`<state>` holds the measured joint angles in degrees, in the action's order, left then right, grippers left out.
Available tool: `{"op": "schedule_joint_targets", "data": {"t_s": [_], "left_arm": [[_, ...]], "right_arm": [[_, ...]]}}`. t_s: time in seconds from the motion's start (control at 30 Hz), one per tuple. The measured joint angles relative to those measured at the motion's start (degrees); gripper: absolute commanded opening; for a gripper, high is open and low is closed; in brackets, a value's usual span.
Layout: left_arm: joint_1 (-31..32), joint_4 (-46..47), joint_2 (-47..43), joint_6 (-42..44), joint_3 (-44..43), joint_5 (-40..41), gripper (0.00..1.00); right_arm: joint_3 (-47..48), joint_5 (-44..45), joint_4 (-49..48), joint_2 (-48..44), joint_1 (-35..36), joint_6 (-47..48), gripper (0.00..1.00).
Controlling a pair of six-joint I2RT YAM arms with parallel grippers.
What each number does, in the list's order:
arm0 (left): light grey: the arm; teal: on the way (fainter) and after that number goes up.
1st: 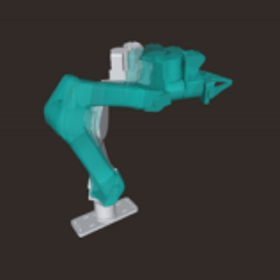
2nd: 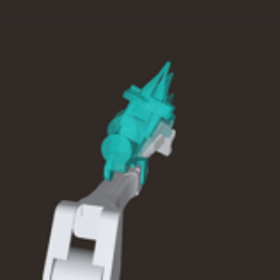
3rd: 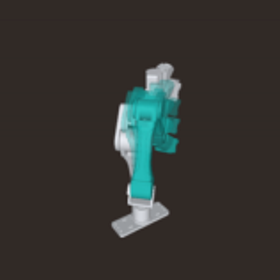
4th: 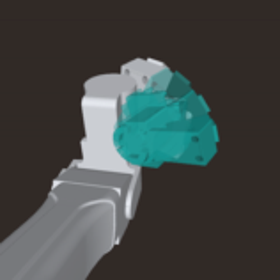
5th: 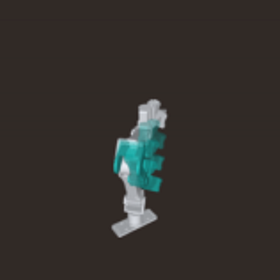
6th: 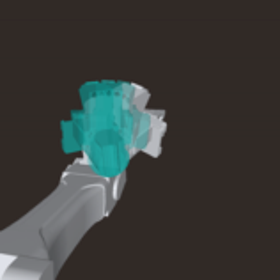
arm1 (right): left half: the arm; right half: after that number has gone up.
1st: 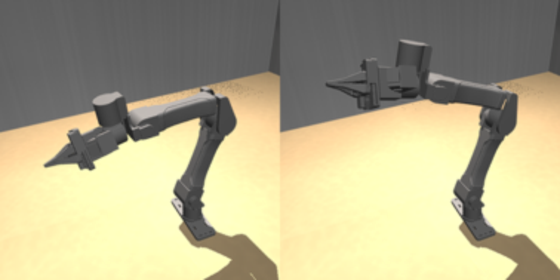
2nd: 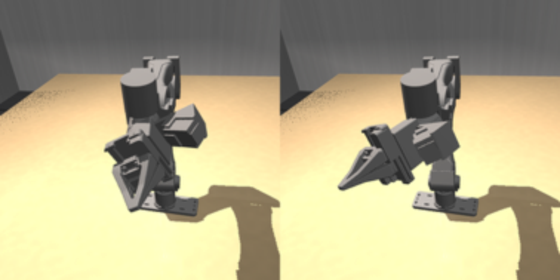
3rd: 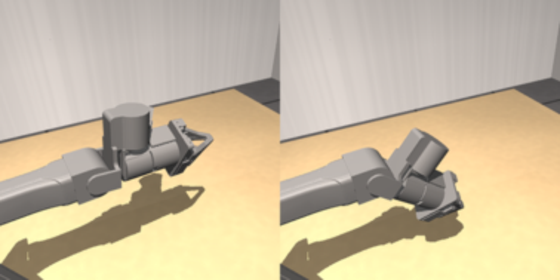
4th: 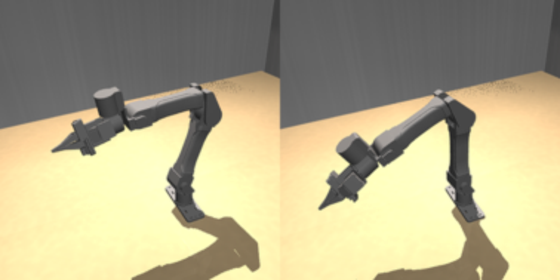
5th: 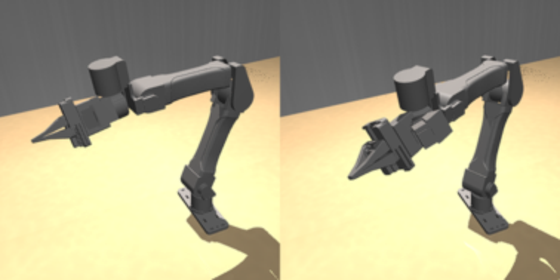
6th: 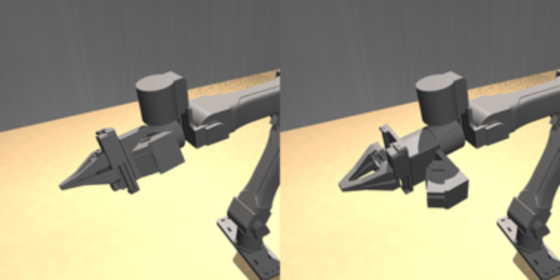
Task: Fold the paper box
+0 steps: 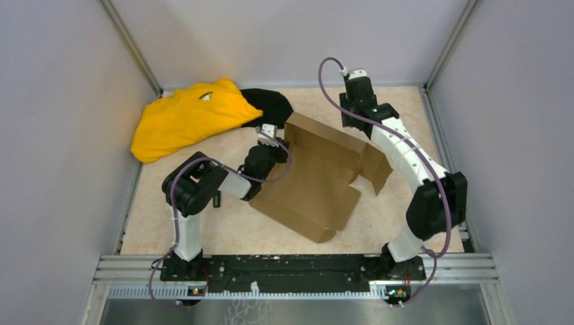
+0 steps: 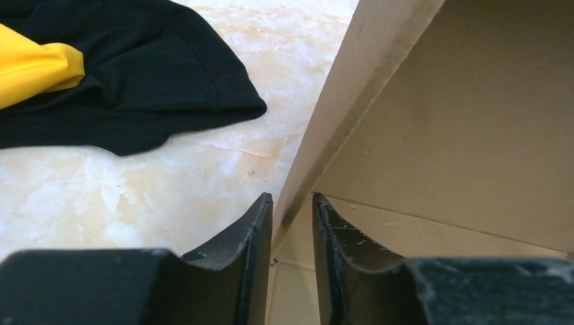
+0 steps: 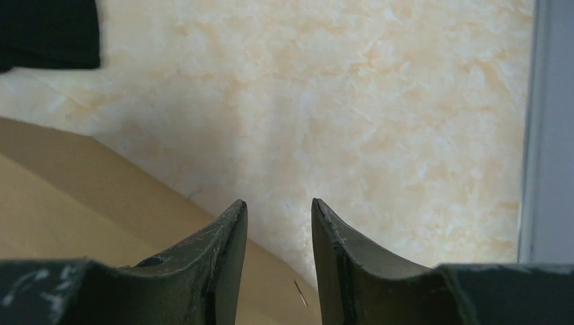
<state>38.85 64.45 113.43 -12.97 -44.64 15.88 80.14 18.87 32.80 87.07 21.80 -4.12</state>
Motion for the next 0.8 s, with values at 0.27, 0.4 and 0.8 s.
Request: {"op": "schedule_joint_targets", "data": {"t_s": [0.27,0.4,0.8], "left_arm": [[0.0,2.12,0.0,1.99,-0.02,-1.57,0.44],[0.0,3.23,0.15,2.56,-0.5,-2.01,0.43],[-0.07,4.57,4.02,2.75,-4.33,-2.03,0.34]], "right_arm": [[14.56,-7.52,1.46,15.89,-1.31,-0.26,0.33],[20.26,-11.69,3.3,22.29,-1.31,-0.44,0.26],[16.06,-22.12,5.46,24.33,-0.26,-0.55,0.21]]}}
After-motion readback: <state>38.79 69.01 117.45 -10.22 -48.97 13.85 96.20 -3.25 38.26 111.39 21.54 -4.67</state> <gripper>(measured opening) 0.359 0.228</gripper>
